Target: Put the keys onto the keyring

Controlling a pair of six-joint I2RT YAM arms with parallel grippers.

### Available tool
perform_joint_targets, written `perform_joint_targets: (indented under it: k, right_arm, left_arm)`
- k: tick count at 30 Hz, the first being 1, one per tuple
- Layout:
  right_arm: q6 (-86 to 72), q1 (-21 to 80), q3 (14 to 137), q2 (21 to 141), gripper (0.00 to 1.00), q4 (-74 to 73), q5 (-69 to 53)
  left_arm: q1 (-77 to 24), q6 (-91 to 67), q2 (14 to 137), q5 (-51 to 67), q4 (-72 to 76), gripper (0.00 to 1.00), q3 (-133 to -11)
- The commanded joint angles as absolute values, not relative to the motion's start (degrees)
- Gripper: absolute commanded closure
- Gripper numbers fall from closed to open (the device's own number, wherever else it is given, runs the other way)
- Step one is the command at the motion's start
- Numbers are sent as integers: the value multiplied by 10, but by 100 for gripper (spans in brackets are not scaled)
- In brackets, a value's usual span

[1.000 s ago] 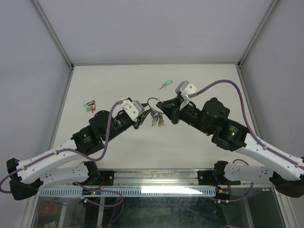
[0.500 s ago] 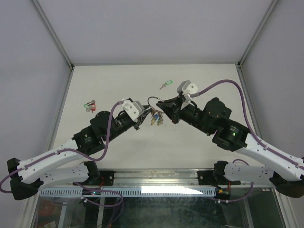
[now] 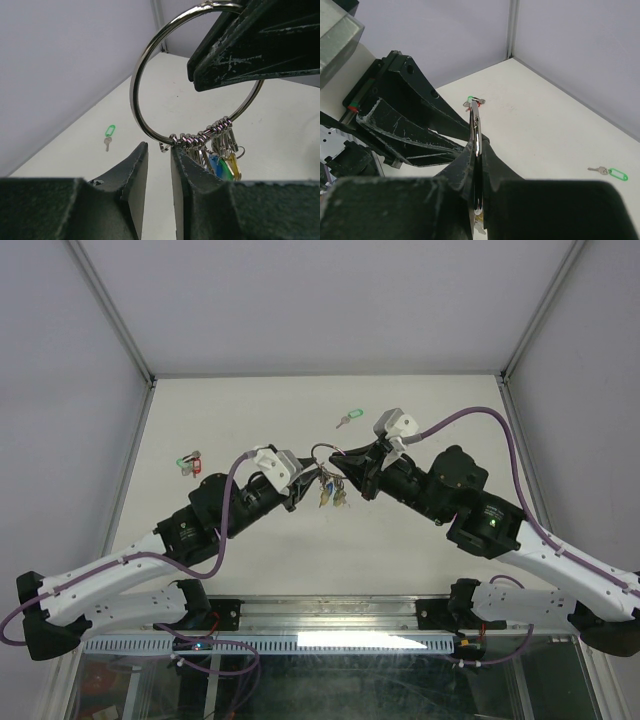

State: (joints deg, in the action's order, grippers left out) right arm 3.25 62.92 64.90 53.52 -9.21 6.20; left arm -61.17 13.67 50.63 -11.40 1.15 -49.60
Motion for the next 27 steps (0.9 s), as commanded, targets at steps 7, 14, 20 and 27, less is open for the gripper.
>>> perform_joint_targets:
  k: [7,14,20,27]
  right_arm:
    - [23,629,657,524,100,-26,59]
    - [17,629,659,525,100,-25,59]
    - [11,629,659,526,100,-26,57]
    - [8,629,658,527,100,-25,58]
  left_arm:
    - [-616,108,497,-85,64,74,-466]
    - [-616,101,490,-93,83,74,-452]
    - [-616,100,488,-101,98,76,-449]
    - [-616,96,485,-102,116,77,-446]
